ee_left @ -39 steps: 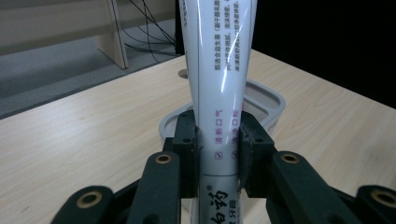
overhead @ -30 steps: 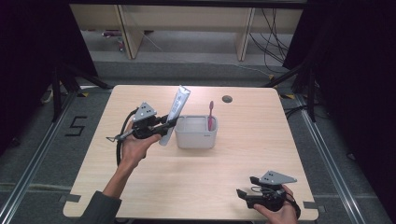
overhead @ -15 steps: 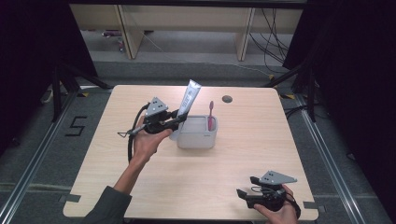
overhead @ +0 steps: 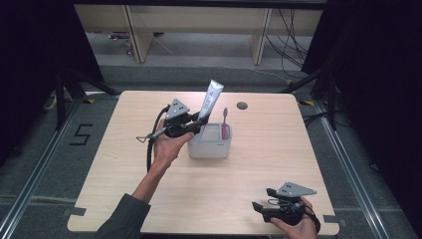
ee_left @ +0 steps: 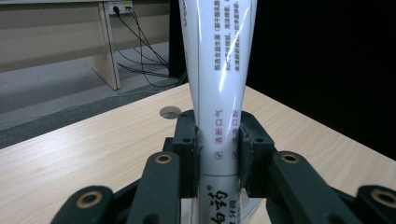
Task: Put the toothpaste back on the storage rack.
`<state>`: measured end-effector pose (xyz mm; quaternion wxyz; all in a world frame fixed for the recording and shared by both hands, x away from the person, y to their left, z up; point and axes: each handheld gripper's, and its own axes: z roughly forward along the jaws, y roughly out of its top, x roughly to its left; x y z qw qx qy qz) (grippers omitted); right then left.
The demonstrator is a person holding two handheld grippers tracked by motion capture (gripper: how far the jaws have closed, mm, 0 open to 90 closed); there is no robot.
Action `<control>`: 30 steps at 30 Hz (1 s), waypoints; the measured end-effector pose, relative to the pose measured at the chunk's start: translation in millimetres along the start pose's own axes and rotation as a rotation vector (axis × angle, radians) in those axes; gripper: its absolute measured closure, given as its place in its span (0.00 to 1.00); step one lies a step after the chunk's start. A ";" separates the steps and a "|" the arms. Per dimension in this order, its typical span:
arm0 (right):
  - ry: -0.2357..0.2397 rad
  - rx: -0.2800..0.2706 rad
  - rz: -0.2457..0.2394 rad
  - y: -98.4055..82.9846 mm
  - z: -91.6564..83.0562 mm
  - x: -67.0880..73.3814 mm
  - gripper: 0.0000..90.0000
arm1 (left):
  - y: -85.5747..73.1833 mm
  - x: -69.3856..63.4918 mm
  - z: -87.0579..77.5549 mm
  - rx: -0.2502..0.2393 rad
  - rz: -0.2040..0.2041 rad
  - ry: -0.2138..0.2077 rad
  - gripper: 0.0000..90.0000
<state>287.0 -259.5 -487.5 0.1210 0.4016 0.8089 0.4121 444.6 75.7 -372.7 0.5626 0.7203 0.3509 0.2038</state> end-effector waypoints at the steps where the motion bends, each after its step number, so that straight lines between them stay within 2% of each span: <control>1: 0.002 -0.004 -0.001 0.1 0.4 -0.3 0.30 | 0.3 -0.2 1.8 0.001 0.001 0.000 0.80; 10: -0.001 0.001 -0.003 0.2 -0.8 -0.7 0.30 | 1.5 -1.6 13.9 -0.009 0.002 0.012 0.80; 30: 0.002 0.001 -0.006 0.1 -0.4 -0.8 0.30 | -4.6 2.6 34.7 -0.021 -0.034 0.030 0.80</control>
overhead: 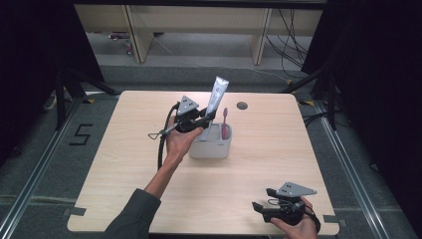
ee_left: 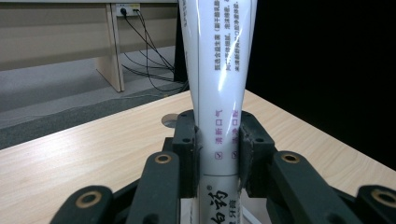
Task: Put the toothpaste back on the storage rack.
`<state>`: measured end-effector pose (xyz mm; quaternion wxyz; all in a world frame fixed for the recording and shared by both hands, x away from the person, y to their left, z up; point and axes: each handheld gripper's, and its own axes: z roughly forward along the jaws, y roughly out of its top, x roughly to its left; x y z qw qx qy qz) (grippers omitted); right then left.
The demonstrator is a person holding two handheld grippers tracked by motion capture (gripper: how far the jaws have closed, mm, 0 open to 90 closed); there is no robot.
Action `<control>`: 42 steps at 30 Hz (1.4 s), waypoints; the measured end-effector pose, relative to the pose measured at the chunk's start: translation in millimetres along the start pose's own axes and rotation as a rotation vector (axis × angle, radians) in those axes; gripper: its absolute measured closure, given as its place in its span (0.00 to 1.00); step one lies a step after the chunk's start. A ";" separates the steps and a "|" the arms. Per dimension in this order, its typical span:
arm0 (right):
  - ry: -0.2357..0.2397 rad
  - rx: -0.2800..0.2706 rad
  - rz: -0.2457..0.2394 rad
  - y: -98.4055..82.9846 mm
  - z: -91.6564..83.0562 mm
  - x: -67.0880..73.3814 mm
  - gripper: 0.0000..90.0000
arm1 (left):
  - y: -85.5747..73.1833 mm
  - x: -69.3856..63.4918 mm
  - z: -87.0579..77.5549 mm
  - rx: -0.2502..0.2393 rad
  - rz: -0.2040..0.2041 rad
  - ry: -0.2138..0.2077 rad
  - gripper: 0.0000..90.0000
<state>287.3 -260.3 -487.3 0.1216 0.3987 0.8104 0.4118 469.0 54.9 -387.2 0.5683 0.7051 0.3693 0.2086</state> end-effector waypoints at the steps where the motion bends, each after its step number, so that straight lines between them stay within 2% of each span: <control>1: -0.014 0.019 -0.002 0.6 -1.6 0.2 0.30 | -0.2 0.3 0.7 -0.001 0.001 -0.002 0.80; 3: 0.003 0.001 0.002 -0.2 0.7 0.0 0.30 | -0.7 0.4 2.4 -0.001 0.004 0.004 0.80; 7: 0.018 0.017 0.032 -0.2 0.3 2.2 0.30 | -2.7 2.8 5.0 -0.007 0.004 0.013 0.80; 8: 0.012 0.006 0.004 -0.1 0.7 0.3 0.30 | -3.4 3.4 5.6 -0.005 0.005 0.016 0.79; 9: 0.030 0.006 0.019 -0.3 1.3 1.0 0.30 | -4.1 3.9 6.3 -0.008 0.003 0.020 0.79; 12: 0.027 0.007 0.017 -0.3 1.4 0.9 0.30 | -6.4 5.4 8.2 -0.015 -0.003 0.025 0.79; 15: -0.003 0.007 -0.004 -0.1 0.1 0.4 0.30 | -8.6 6.0 10.3 -0.012 0.000 0.028 0.79; 23: 0.000 0.006 -0.004 -0.2 0.3 0.6 0.30 | -15.5 7.4 16.9 -0.009 -0.006 0.034 0.79; 34: 0.005 0.002 -0.003 -0.2 0.8 0.9 0.30 | -20.7 5.1 22.8 0.005 0.008 0.027 0.79; 42: 0.007 0.001 -0.002 -0.5 1.9 1.2 0.30 | -29.8 9.6 24.7 0.021 -0.009 0.036 0.79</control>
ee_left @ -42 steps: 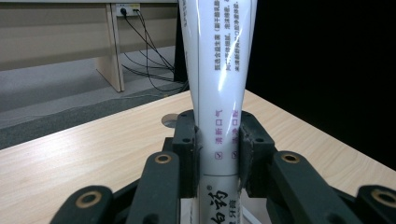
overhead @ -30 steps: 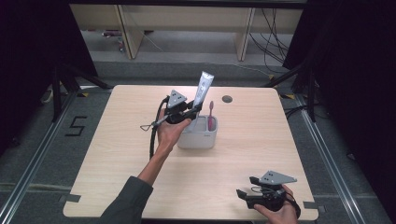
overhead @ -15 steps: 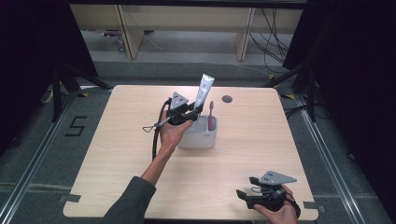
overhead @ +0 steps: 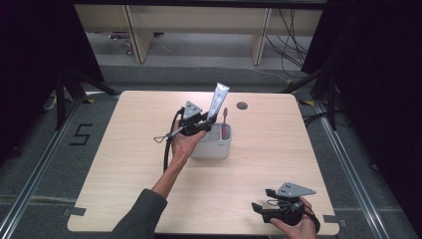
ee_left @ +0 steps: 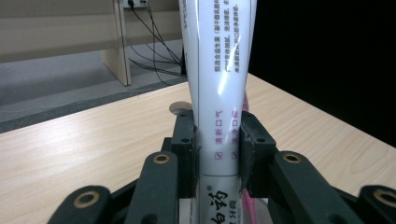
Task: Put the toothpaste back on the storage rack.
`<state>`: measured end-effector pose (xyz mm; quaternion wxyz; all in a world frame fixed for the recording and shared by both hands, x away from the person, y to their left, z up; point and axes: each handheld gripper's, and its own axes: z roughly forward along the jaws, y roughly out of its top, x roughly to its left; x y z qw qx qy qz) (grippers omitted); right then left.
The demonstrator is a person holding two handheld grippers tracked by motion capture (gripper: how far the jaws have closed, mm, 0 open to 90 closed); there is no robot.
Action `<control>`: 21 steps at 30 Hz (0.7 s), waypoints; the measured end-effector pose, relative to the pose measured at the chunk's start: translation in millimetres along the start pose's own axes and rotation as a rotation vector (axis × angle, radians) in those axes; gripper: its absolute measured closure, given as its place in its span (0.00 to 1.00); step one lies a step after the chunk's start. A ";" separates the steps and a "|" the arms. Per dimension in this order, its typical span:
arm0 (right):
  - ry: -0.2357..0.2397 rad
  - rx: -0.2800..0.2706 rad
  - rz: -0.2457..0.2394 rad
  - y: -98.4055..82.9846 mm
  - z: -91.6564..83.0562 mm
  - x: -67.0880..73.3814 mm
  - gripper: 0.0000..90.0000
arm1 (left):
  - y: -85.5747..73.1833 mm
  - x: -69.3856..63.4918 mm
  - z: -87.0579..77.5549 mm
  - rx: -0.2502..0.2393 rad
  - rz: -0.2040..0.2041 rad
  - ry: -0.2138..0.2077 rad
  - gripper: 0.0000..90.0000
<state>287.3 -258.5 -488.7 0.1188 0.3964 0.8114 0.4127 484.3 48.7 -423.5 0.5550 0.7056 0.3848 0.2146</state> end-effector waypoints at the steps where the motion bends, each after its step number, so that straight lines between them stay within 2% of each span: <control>1: 0.002 0.000 0.001 0.0 0.1 0.1 0.30 | -1.0 0.7 0.1 0.002 0.001 -0.001 0.78; 8: 0.000 -0.001 0.001 0.0 0.1 0.1 0.30 | -3.3 1.9 0.9 0.017 0.003 0.004 0.78; 9: 0.010 0.006 0.025 -0.2 0.1 1.8 0.30 | -3.3 1.5 1.0 0.017 0.005 0.004 0.78; 10: 0.010 0.007 0.027 -0.2 0.2 1.8 0.30 | -3.5 1.0 1.3 0.020 0.008 0.001 0.78; 11: 0.000 0.001 0.002 0.0 0.1 0.1 0.30 | -3.9 0.3 1.5 0.023 0.009 0.000 0.78; 13: 0.000 0.000 0.001 0.0 0.0 0.1 0.30 | -4.7 -0.4 2.3 0.029 0.014 0.001 0.78; 14: 0.010 0.005 0.027 -0.2 0.0 1.9 0.30 | -5.1 -0.5 2.6 0.031 0.015 0.001 0.78; 15: 0.010 0.006 0.027 -0.1 0.0 1.9 0.30 | -5.5 -0.4 2.8 0.033 0.016 0.000 0.78; 17: 0.000 0.000 0.001 0.1 0.0 0.0 0.30 | -6.3 -0.7 3.1 0.033 0.013 -0.002 0.78; 18: 0.009 0.007 0.027 -0.2 0.1 1.7 0.30 | -6.9 -0.7 3.1 0.032 0.012 -0.001 0.78; 21: 0.010 0.005 0.027 -0.2 0.1 1.6 0.30 | -9.0 0.0 3.4 0.038 0.014 0.001 0.78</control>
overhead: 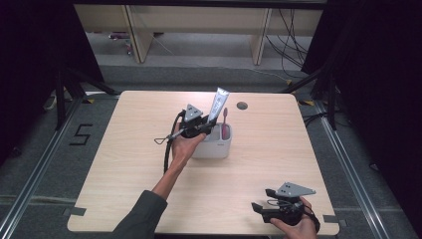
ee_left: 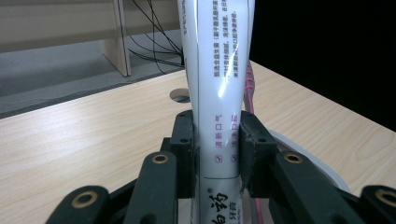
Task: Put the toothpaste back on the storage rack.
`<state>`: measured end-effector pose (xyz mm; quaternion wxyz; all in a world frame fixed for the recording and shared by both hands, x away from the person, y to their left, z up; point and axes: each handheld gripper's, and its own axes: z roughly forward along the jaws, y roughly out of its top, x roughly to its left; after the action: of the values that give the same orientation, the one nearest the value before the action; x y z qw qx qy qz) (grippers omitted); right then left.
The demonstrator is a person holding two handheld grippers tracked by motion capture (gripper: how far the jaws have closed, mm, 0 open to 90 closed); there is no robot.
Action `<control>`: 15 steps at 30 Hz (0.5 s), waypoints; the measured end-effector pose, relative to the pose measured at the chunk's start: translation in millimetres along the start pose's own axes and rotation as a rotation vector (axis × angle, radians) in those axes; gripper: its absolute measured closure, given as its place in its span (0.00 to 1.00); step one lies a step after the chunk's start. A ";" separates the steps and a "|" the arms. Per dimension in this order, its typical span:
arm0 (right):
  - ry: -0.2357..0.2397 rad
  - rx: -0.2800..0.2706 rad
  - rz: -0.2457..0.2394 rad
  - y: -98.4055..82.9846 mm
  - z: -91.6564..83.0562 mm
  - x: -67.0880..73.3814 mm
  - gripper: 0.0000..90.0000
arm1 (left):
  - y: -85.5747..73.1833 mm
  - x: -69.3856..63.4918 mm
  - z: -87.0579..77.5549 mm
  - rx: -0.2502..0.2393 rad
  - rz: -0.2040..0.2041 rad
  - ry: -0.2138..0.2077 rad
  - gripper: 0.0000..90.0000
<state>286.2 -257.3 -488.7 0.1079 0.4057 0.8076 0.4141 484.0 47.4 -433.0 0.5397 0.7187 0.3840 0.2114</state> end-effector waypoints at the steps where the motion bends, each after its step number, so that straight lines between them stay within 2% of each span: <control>1: -0.001 0.001 -0.001 -0.1 0.0 0.0 0.30 | -0.8 0.1 0.0 0.001 -0.001 0.003 0.77; 7: -0.001 0.002 0.001 -0.2 0.4 0.0 0.30 | -2.7 1.7 -1.4 0.010 0.006 0.010 0.75; 8: -0.007 -0.004 -0.023 0.1 0.4 -1.6 0.30 | -2.8 2.1 -1.6 0.011 0.004 0.007 0.75; 9: -0.001 0.000 -0.005 -0.1 0.5 -0.4 0.30 | -2.9 2.1 -1.7 0.012 0.004 0.006 0.75; 14: -0.006 0.007 -0.024 0.2 0.0 -1.8 0.30 | -4.8 1.7 -2.4 0.023 0.019 0.011 0.75; 15: -0.001 0.001 -0.006 -0.2 0.7 -0.5 0.30 | -5.1 1.7 -2.6 0.024 0.020 0.012 0.74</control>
<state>286.8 -257.4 -489.4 0.1091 0.4036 0.8090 0.4131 481.5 50.9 -437.1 0.5267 0.7277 0.3824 0.2165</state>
